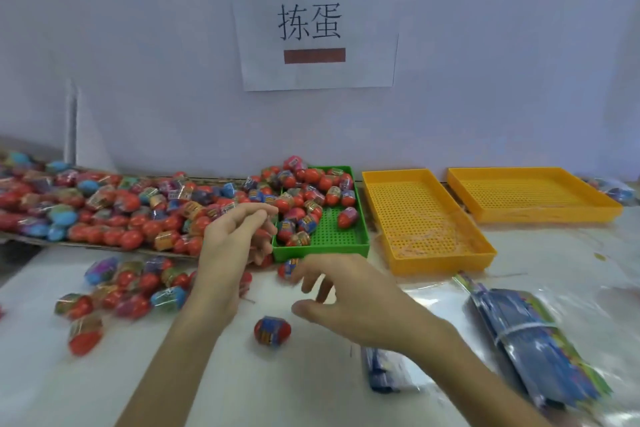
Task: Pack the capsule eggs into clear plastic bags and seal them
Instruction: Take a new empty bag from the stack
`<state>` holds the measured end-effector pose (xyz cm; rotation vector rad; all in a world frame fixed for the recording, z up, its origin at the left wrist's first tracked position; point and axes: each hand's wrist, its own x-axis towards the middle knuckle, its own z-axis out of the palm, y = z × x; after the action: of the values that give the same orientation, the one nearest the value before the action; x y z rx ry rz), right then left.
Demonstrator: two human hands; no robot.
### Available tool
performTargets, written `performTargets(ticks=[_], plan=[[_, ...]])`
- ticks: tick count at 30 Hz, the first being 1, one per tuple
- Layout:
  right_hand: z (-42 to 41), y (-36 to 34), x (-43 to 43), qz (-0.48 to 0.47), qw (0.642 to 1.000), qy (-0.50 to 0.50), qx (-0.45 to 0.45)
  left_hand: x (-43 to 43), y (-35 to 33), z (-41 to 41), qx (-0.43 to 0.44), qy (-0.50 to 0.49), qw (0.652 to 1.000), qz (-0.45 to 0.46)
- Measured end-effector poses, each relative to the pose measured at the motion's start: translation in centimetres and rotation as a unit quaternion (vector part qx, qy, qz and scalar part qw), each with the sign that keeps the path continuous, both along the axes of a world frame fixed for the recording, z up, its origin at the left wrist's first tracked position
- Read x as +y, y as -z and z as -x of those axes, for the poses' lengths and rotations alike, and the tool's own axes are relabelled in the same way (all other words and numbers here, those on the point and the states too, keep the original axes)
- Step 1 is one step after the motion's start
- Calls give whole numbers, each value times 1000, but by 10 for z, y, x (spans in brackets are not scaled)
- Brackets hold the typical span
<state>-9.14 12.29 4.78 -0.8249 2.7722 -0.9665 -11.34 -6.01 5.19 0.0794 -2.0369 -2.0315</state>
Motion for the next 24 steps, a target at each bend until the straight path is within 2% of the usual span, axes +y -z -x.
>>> performTargets(ticks=[5, 9, 12, 16, 18, 21, 24], plan=[[-6, 27, -35, -41, 997, -48, 40, -3, 4, 4, -9, -6, 1000, 6], [1, 24, -16, 13, 998, -11, 61, 2, 6, 3, 8, 46, 998, 37], [14, 13, 13, 31, 996, 54, 64, 8, 9, 2, 32, 120, 982, 140], [22, 6, 38, 17, 994, 95, 43, 23, 18, -2, 11, 221, 925, 310], [19, 3, 43, 25, 993, 111, 24, 31, 24, -4, 27, 199, 923, 329], [6, -3, 61, 36, 986, 156, 54, 35, 29, -5, 62, 155, 925, 342], [-21, 0, 82, -46, 985, 164, 22, 34, 31, -5, 75, 145, 910, 380]])
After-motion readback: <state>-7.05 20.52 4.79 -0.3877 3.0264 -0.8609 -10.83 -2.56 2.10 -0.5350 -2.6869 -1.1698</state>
